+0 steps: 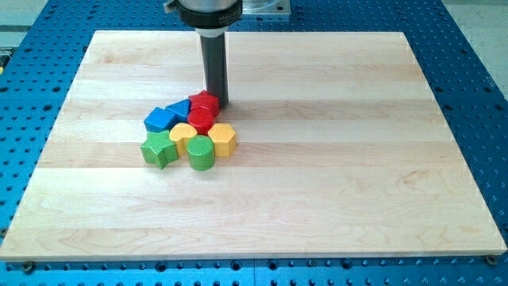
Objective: Move the red star into the red circle
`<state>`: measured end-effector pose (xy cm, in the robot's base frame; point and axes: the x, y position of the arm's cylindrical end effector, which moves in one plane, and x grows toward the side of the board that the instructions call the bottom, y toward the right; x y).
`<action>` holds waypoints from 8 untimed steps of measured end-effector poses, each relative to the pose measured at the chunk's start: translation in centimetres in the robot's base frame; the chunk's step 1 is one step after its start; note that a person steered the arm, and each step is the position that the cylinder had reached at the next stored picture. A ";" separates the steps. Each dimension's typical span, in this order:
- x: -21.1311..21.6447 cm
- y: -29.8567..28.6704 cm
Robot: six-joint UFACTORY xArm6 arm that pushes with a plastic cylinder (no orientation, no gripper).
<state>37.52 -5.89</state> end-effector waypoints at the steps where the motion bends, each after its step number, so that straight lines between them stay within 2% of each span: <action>1: 0.0 -0.6; 3: 0.0 -0.6; 4: -1.2 -6.0; 6: -1.0 -14.7; 7: 0.6 -14.1; 8: 1.3 -10.6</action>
<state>38.79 -16.47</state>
